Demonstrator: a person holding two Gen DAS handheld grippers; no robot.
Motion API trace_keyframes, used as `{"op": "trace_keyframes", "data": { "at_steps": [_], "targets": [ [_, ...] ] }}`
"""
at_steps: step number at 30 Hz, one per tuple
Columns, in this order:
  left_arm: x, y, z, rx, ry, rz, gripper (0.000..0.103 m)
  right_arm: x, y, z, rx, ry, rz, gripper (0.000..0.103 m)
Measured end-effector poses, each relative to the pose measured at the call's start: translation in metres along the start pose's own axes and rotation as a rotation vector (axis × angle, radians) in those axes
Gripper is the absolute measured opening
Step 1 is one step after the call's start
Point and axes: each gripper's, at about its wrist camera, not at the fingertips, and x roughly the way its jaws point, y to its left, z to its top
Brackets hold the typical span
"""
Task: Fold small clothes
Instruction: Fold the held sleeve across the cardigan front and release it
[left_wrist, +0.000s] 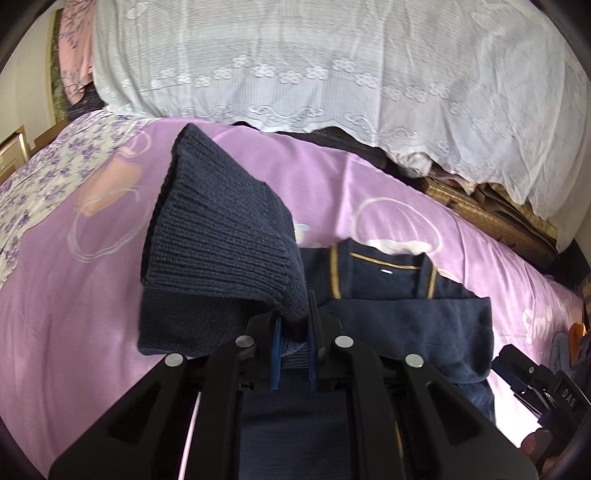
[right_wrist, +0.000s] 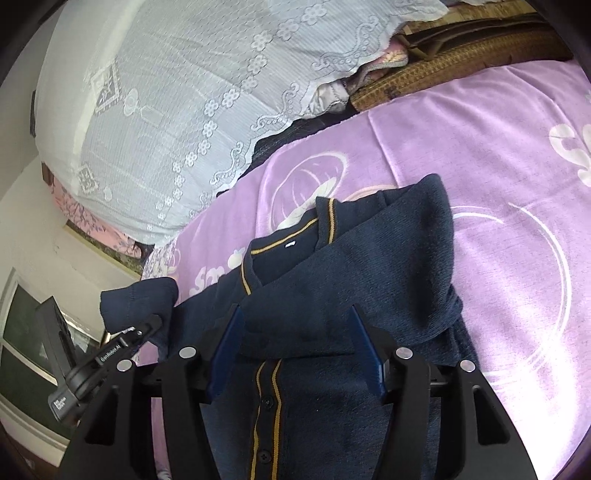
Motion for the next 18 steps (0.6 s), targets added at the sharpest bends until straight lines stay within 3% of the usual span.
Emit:
{"op": "trace_keyframes", "data": {
  "at_steps": [18],
  "targets": [
    [0.031,-0.11,-0.014,0.153,0.053,-0.081,0.01,-0.013,-0.033,0.018,0.106,-0.045,0.018,0.059]
  ]
}}
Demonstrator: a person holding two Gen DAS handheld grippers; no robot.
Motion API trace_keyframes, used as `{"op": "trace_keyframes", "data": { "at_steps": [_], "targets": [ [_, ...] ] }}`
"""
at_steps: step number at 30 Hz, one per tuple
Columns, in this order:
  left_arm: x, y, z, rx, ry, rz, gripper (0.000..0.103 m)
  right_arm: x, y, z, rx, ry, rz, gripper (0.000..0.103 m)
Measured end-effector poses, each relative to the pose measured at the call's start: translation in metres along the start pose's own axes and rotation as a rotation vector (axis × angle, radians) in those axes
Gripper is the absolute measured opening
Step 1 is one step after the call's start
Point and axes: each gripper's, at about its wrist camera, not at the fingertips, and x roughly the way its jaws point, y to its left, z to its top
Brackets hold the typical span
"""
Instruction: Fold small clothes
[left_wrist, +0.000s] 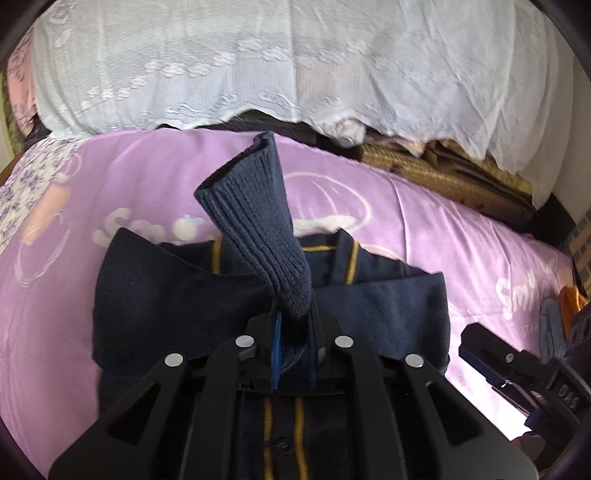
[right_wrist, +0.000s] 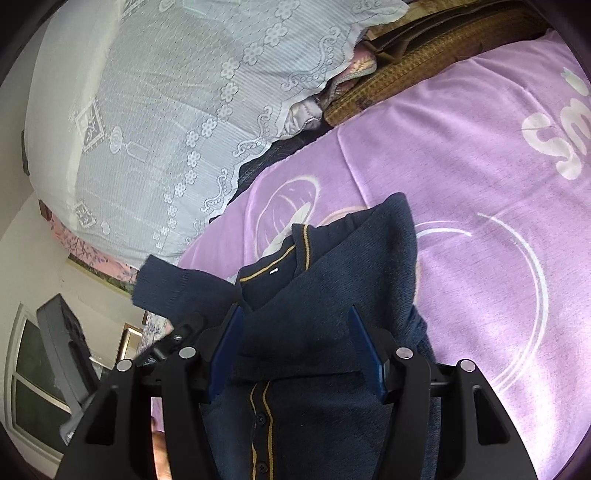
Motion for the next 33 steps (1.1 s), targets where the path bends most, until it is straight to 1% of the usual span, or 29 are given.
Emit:
{"op": "trace_keyframes", "data": {
  "at_steps": [2,4,5,6,7,8,9,13,15,20,23,24,25,28,29,30,31,33],
  "targets": [
    [0.013,-0.008,-0.003,0.012,0.029,0.0,0.01,0.0,-0.005,0.002,0.012,-0.004,-0.002,0.059],
    [0.031,-0.014,-0.009,0.019,0.08,0.006,0.011,0.001,-0.008,0.004,0.025,-0.007,-0.006,0.059],
    [0.038,-0.015,-0.012,0.021,0.1,0.008,0.013,0.001,-0.01,0.004,0.029,-0.007,-0.007,0.059],
    [0.044,-0.015,-0.016,0.024,0.119,0.011,0.022,0.001,-0.012,0.005,0.034,-0.007,-0.01,0.059],
    [0.048,-0.015,-0.02,0.029,0.132,0.01,0.028,0.002,-0.013,0.005,0.037,-0.007,-0.011,0.059],
    [0.05,-0.014,-0.024,0.035,0.139,0.013,0.043,0.003,-0.015,0.006,0.042,-0.006,-0.012,0.059],
    [0.048,-0.013,-0.028,0.039,0.137,0.017,0.054,0.003,-0.017,0.006,0.046,-0.005,-0.012,0.059],
    [0.035,-0.006,-0.035,0.067,0.122,0.013,0.063,0.01,-0.021,0.005,0.064,0.018,-0.004,0.059],
    [0.023,0.005,-0.037,0.07,0.099,0.024,0.069,0.014,-0.022,0.004,0.072,0.035,0.007,0.059],
    [-0.01,0.045,-0.037,0.041,0.027,0.076,0.075,0.023,-0.026,-0.001,0.114,0.073,0.047,0.059],
    [-0.02,0.068,-0.037,0.014,-0.005,0.128,0.08,0.027,-0.025,-0.004,0.128,0.099,0.074,0.059],
    [-0.021,0.082,-0.036,-0.009,-0.006,0.158,0.08,0.029,-0.025,-0.006,0.131,0.106,0.073,0.059],
    [-0.02,0.091,-0.036,-0.03,0.001,0.171,0.08,0.03,-0.024,-0.007,0.131,0.108,0.068,0.059],
    [-0.014,0.119,-0.036,-0.109,0.028,0.183,0.08,0.036,-0.023,-0.011,0.112,0.116,0.034,0.059],
    [-0.01,0.129,-0.037,-0.135,0.037,0.186,0.08,0.039,-0.023,-0.011,0.109,0.116,0.024,0.058],
    [-0.008,0.135,-0.038,-0.147,0.042,0.189,0.08,0.042,-0.024,-0.012,0.105,0.116,0.008,0.052],
    [-0.004,0.141,-0.039,-0.159,0.048,0.198,0.08,0.046,-0.025,-0.013,0.096,0.115,-0.005,0.049],
    [0.003,0.151,-0.042,-0.185,0.063,0.204,0.08,0.055,-0.026,-0.015,0.077,0.117,-0.03,0.037]
  ]
}}
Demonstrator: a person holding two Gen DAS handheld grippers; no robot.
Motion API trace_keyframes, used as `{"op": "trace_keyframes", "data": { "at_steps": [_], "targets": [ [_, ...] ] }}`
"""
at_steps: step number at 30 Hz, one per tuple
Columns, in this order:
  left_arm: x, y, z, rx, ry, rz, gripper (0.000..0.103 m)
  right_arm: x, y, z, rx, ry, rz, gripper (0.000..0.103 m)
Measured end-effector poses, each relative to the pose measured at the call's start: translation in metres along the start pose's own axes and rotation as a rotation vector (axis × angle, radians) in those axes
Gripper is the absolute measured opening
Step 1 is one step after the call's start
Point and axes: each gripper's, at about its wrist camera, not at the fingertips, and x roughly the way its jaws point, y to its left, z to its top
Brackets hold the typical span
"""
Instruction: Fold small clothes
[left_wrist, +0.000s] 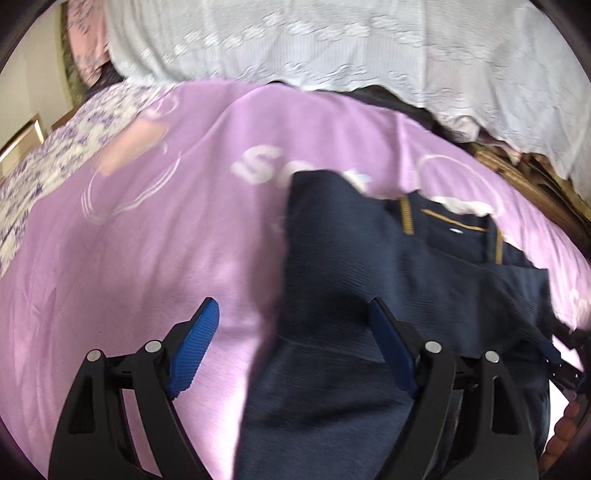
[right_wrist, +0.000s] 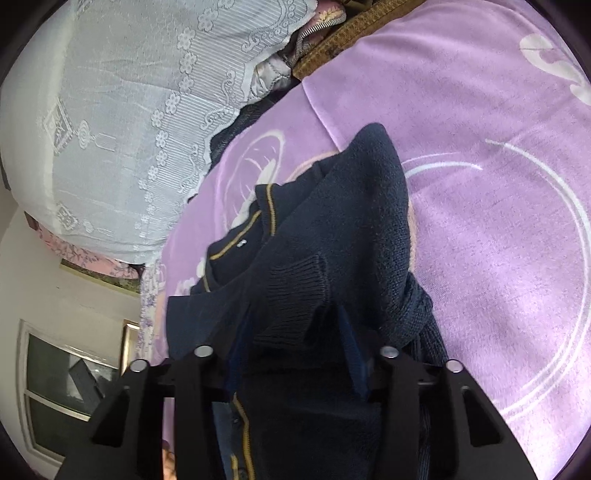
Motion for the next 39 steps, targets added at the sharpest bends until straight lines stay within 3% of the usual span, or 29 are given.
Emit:
{"op": "trace_keyframes", "data": {
  "at_steps": [3,5,9,11,15,18,21,25,29,32,34,36,39],
  "targets": [
    [0.016,0.008,0.0,-0.025,0.044,0.009,0.08,0.011,0.007,-0.005,-0.084,-0.025,-0.087,0.025],
    [0.023,0.012,-0.001,-0.032,0.062,0.008,0.081,0.01,0.019,-0.007,-0.157,-0.054,-0.103,0.011],
    [0.024,0.013,-0.001,-0.016,0.062,0.011,0.084,-0.006,0.038,-0.001,-0.258,-0.132,-0.114,0.011],
    [0.022,0.013,-0.001,-0.01,0.06,0.006,0.086,-0.01,0.038,0.005,-0.3,-0.162,-0.184,0.011],
    [0.028,0.014,0.0,-0.009,0.069,0.014,0.091,0.006,0.003,0.014,-0.214,-0.106,-0.223,0.011],
    [0.034,0.008,-0.001,0.031,0.078,0.062,0.094,0.008,0.01,0.011,-0.284,-0.108,-0.255,0.011],
    [0.03,0.004,-0.001,0.05,0.075,0.093,0.091,-0.002,0.014,0.008,-0.273,-0.157,-0.283,0.013],
    [0.003,0.008,0.013,0.004,0.022,0.02,0.088,-0.03,0.038,0.005,-0.315,-0.275,-0.246,0.016],
    [-0.001,-0.007,0.028,0.034,0.009,-0.024,0.088,-0.017,0.063,0.003,-0.36,-0.209,-0.157,0.016],
    [0.017,-0.025,0.032,0.103,0.023,-0.019,0.088,0.011,0.069,0.008,-0.37,-0.149,-0.177,0.015],
    [0.048,-0.031,0.03,0.132,0.076,0.058,0.086,0.031,0.062,0.013,-0.349,-0.106,-0.203,0.016],
    [0.07,-0.024,0.028,0.115,0.086,0.049,0.097,0.055,0.044,0.017,-0.32,-0.037,-0.23,0.0],
    [0.065,-0.025,0.027,0.125,0.047,0.064,0.097,0.053,0.023,0.026,-0.236,-0.032,-0.135,0.0]
  ]
}}
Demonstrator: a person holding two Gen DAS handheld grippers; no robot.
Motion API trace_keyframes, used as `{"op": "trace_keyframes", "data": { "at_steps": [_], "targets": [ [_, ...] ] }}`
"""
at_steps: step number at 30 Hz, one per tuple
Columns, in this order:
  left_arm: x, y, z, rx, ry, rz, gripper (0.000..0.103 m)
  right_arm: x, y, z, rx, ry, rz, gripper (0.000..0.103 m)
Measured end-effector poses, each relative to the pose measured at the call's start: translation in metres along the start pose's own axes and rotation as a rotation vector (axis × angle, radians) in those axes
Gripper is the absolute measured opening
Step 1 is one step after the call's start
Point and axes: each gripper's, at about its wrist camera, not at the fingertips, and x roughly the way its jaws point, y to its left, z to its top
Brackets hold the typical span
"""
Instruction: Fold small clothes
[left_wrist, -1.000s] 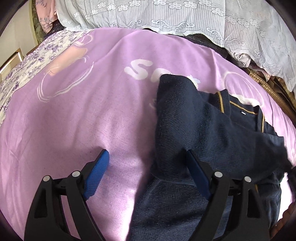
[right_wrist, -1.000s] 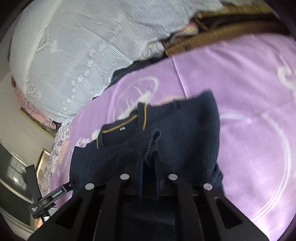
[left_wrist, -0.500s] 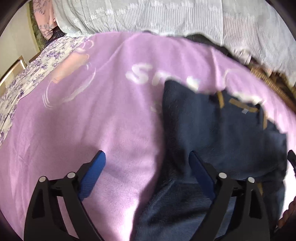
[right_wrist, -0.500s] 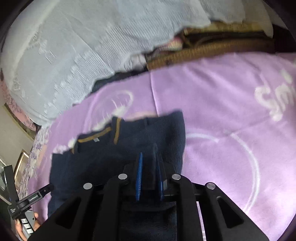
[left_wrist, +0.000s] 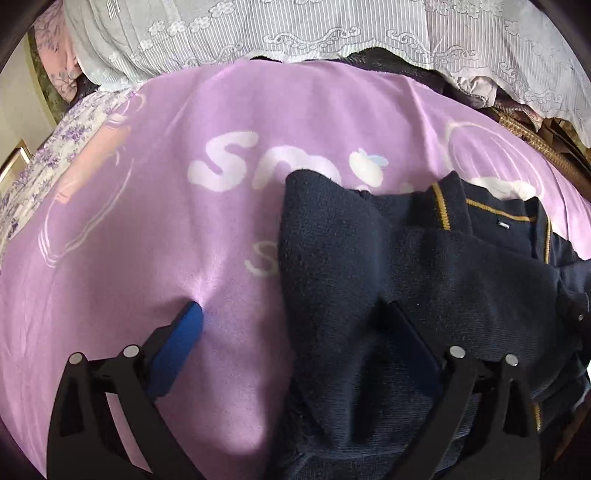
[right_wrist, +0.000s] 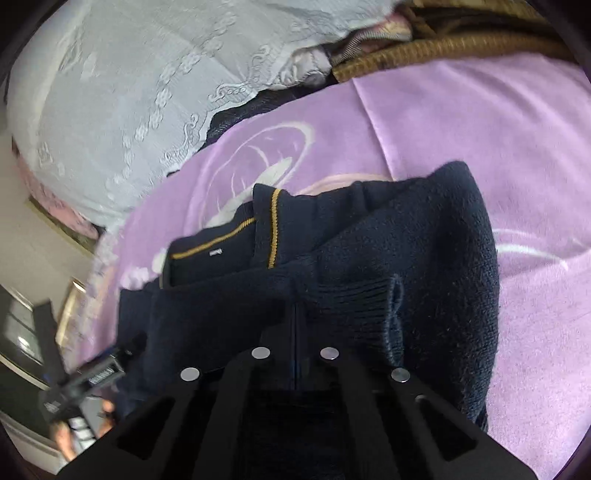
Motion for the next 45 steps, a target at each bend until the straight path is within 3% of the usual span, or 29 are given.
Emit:
{"op": "trace_keyframes", "data": {
  "at_steps": [2,3,6,10,12,15,20,22,25,26,29,32,35,38,39,41,43,45],
  "targets": [
    [-0.011,-0.003,-0.005,0.011,-0.025,0.014,0.09,-0.009,0.005,-0.005,-0.026,-0.02,-0.026,0.0],
    [-0.018,-0.002,-0.008,0.016,-0.037,-0.001,0.087,-0.015,0.011,-0.01,-0.048,-0.033,-0.05,0.005],
    [-0.045,-0.005,-0.014,0.049,-0.095,-0.054,0.088,-0.038,0.043,-0.026,-0.217,-0.072,-0.09,0.006],
    [-0.035,-0.022,-0.033,0.14,-0.049,-0.024,0.093,-0.025,0.056,-0.06,-0.383,0.013,-0.209,0.005],
    [-0.024,-0.019,-0.04,0.118,-0.031,-0.019,0.099,-0.027,0.053,-0.062,-0.383,0.005,-0.213,0.004],
    [-0.035,-0.01,-0.038,0.076,-0.027,-0.042,0.098,-0.032,0.055,-0.066,-0.391,0.013,-0.225,0.004],
    [-0.074,-0.017,-0.035,0.077,-0.149,-0.104,0.098,-0.053,0.081,-0.058,-0.411,-0.081,-0.16,0.007],
    [-0.075,-0.029,-0.034,0.114,-0.164,-0.1,0.098,-0.048,0.092,-0.056,-0.431,-0.066,-0.134,0.007],
    [-0.044,-0.05,-0.042,0.177,-0.083,-0.046,0.098,-0.012,0.085,-0.062,-0.401,0.059,-0.107,0.006],
    [-0.027,-0.054,-0.047,0.183,-0.037,-0.038,0.099,-0.007,0.079,-0.065,-0.39,0.059,-0.095,0.005],
    [-0.036,-0.045,-0.041,0.143,-0.044,-0.08,0.098,-0.019,0.072,-0.056,-0.324,0.067,-0.051,0.007],
    [-0.047,-0.034,-0.03,0.099,-0.071,-0.137,0.098,-0.034,0.071,-0.042,-0.311,-0.01,-0.079,0.01],
    [-0.046,-0.032,-0.009,0.087,-0.078,-0.124,0.098,-0.031,0.056,-0.018,-0.242,-0.018,-0.096,0.01],
    [-0.011,-0.035,0.003,0.084,0.003,-0.11,0.099,-0.007,0.025,-0.003,-0.151,0.032,-0.118,0.004],
    [0.01,-0.035,0.0,0.074,0.058,-0.108,0.099,-0.003,0.017,-0.004,-0.127,0.032,-0.084,0.002],
    [0.009,-0.03,-0.005,0.052,0.013,-0.138,0.099,-0.006,0.004,-0.003,-0.068,0.022,-0.012,0.0],
    [-0.003,-0.03,-0.008,0.058,0.004,-0.121,0.098,-0.018,0.004,-0.005,-0.051,0.01,-0.012,0.005],
    [-0.022,-0.025,-0.016,0.052,-0.025,-0.162,0.098,-0.034,0.015,-0.013,-0.103,-0.03,-0.042,0.008]
  ]
}}
